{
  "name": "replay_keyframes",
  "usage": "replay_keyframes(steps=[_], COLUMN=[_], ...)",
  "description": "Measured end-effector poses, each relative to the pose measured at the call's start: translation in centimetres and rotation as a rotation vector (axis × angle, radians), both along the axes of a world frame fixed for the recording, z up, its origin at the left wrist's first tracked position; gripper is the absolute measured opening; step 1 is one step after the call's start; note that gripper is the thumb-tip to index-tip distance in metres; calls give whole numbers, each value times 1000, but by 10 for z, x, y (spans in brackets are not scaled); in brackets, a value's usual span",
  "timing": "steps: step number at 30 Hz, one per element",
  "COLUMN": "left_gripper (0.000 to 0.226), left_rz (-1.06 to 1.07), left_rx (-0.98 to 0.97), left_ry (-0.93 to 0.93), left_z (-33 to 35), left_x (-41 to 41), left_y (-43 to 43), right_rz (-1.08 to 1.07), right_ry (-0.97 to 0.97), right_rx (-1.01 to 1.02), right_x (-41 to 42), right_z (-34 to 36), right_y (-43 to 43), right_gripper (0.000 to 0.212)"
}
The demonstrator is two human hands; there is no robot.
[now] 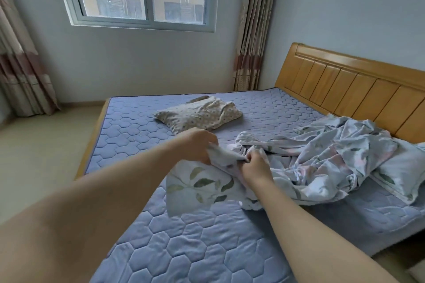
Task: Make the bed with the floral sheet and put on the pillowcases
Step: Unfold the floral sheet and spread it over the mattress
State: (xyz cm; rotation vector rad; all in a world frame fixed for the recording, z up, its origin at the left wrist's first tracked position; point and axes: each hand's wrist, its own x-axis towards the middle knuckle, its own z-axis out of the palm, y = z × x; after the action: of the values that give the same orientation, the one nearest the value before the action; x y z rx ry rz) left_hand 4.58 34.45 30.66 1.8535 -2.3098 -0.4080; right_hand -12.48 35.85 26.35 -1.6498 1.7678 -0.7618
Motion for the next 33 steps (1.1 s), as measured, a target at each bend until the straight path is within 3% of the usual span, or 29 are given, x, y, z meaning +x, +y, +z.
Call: replay_keyframes(steps=[2,5,7,10,12,16,18,20,24,26,28,31,33], left_gripper=[29,38,36,31,32,32,33,32,36,37,34,29,25], left_rz=[88,293,337,358,353,263,234,196,193,192,196,195,186], left_rx=[-224,-488,-534,-420,-285,-62,-1,26,75,118,190,320,305], left_ry=[-135,-86,-63,-79,-138,-252,-254,-235,-169,-176,-215,-239,-193], left_z=[10,25,21,-1,-19,-60,-75,-86,-95,-94,-91,-93,-98], left_x=[33,70,96,129,142,142,134,124,110,102,98,94,91], left_y=[12,30,41,55,64,77,76,70,54,47,43,41,39], right_rz=[45,157,190,277,323,248,205,169,173,172,205,292,306], right_ry=[-103,-292,-420,-415,-245,52,113,115,95,48,-3,-46,-68], right_rx=[-30,-9,32,137,196,268,261,249,208,212,267,466,535], right_x=[39,94,123,144,147,135,124,112,92,84,80,80,81], right_z=[7,16,20,6,-16,-59,-64,-66,-63,-61,-60,-61,-61], right_y=[15,34,47,60,65,68,68,67,61,57,54,57,58], right_gripper=[15,26,26,21,14,24,9,2,18,13,9,24,28])
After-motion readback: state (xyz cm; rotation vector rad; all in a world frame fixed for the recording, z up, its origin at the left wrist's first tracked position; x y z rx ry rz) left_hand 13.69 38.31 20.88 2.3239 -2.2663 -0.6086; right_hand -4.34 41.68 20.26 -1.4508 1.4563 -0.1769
